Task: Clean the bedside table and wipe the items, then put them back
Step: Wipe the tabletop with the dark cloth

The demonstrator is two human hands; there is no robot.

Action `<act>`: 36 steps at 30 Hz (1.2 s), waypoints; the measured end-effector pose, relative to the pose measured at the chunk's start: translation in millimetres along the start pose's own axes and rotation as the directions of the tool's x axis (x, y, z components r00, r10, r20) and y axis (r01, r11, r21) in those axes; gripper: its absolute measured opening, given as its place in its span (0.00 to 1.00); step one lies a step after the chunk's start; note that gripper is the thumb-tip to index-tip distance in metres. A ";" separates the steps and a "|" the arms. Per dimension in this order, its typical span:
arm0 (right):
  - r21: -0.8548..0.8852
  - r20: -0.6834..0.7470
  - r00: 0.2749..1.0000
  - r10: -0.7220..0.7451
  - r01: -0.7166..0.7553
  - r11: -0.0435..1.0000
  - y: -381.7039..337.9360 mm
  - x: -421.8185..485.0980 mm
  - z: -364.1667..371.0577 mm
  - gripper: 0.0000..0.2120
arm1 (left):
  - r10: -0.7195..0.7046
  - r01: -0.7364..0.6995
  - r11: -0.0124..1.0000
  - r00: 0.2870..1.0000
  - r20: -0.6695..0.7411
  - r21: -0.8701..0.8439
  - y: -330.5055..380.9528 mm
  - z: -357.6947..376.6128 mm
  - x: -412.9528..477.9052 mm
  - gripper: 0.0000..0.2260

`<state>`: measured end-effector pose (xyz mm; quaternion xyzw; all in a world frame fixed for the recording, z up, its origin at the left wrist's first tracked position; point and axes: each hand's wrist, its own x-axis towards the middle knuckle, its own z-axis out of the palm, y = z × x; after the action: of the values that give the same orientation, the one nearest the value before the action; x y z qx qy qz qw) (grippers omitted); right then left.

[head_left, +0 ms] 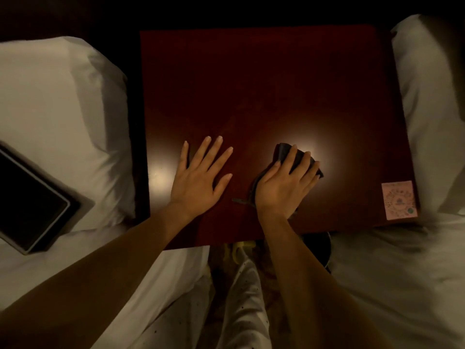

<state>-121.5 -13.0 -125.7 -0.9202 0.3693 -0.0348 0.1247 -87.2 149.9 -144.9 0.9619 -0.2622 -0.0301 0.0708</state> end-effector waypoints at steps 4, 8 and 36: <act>-0.028 0.015 0.999 -0.032 0.033 0.999 -10.8 25.3 2.7 0.23 | 0.005 -0.005 1.000 1.000 0.004 0.010 0.8 0.4 -0.3 0.24; -0.049 0.007 0.998 -0.066 0.066 0.997 -23.1 49.7 4.5 0.23 | 0.002 -0.002 1.000 1.000 0.009 0.001 0.2 0.5 -0.3 0.25; -0.002 0.130 0.799 -0.588 0.593 0.805 -124.0 209.6 22.6 0.24 | -0.019 0.018 0.999 0.999 0.028 0.035 0.9 -1.8 1.1 0.27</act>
<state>117.2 -66.4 -121.7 -0.9922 0.0568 -0.0071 0.1104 -86.6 148.8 -143.0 0.9648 -0.2550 -0.0398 0.0499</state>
